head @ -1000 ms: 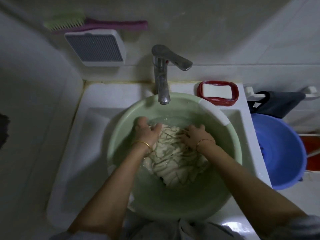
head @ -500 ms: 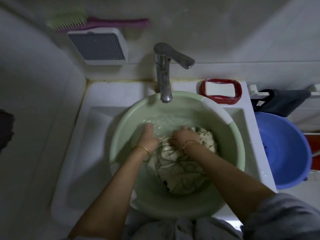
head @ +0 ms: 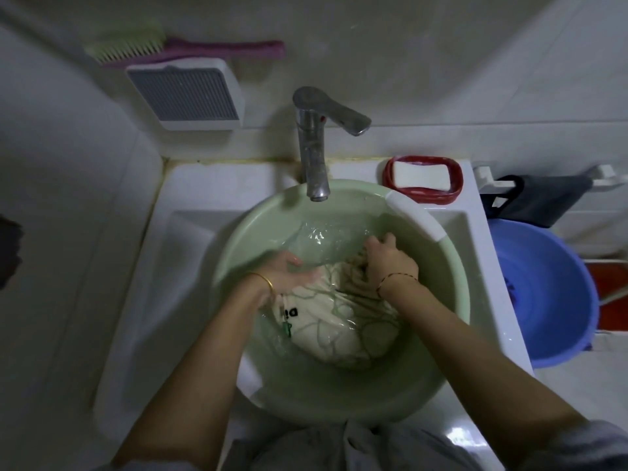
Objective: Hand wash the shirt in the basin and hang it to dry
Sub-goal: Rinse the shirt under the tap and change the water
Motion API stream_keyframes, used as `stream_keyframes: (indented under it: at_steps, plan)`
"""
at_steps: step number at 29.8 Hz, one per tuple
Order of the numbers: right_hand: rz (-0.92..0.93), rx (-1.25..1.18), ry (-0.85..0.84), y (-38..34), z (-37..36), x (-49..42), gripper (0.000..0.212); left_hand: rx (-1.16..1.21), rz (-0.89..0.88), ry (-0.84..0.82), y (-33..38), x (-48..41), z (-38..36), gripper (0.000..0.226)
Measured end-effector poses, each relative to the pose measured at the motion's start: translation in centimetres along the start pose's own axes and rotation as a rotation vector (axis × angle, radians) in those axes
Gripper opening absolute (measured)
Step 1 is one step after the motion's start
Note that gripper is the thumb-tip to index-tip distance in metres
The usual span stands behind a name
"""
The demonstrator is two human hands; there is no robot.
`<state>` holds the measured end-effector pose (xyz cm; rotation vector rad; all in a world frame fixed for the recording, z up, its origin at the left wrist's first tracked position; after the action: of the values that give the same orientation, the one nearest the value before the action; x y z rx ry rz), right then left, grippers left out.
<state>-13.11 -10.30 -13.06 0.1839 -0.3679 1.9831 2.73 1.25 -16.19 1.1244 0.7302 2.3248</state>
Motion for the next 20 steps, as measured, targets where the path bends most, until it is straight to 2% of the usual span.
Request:
stream_keyframes:
  at_steps: [2, 3, 5, 6, 8, 10, 13, 15, 17, 20]
  plan:
    - [0.019, 0.021, -0.002, -0.6, -0.3, 0.5, 0.043, 0.063, -0.06, 0.158, 0.8, -0.3, 3.1, 0.029]
    - [0.028, 0.019, 0.017, -0.9, -0.2, 0.7, 0.042, 0.024, -0.113, 0.255, 1.1, -0.3, 4.6, 0.023]
    - [0.039, 0.025, 0.125, -1.3, 0.8, 1.1, 0.037, -0.177, -0.228, 0.395, 1.8, -0.1, 6.5, 0.021]
    - [0.06, 0.036, 0.207, -1.6, 1.5, 1.2, 0.033, -0.28, -0.267, 0.405, 2.1, 0.0, 6.5, 0.022]
    - [0.113, -0.021, 0.357, -1.9, 2.7, 1.4, 0.03, -0.465, -0.299, 0.358, 2.6, 0.2, 5.1, 0.026]
    - [0.188, -0.186, 0.483, -2.1, 4.0, 1.5, 0.027, -0.665, -0.283, 0.334, 2.8, 0.7, 2.9, 0.032]
    - [0.251, -0.446, 0.565, -2.0, 5.8, 1.8, 0.014, -0.953, -0.454, 0.352, 3.5, 1.1, -0.4, 0.039]
    - [0.2, -0.665, 0.55, -1.2, 6.4, 1.8, 0.013, -0.981, -0.495, 0.243, 2.7, 0.8, -2.3, 0.041]
    - [0.145, -0.858, 0.57, -0.6, 7.1, 1.8, 0.013, -0.914, -0.465, 0.144, 1.7, 0.7, -3.4, 0.037]
    - [0.086, -0.98, 0.598, -0.1, 7.7, 1.8, 0.016, -0.849, -0.527, 0.129, 1.8, 1.2, -3.5, 0.028]
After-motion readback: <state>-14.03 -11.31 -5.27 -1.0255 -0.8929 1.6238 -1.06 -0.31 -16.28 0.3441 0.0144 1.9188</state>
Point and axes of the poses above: each hand's wrist, its own x-axis away from the middle knuckle, its own z-axis out of the back of the hand, y = z × x, the point moved 7 cm from there along -x, towards the middle knuckle, and after that the axes turned 12 degrees about y, right-handed, at the moved point
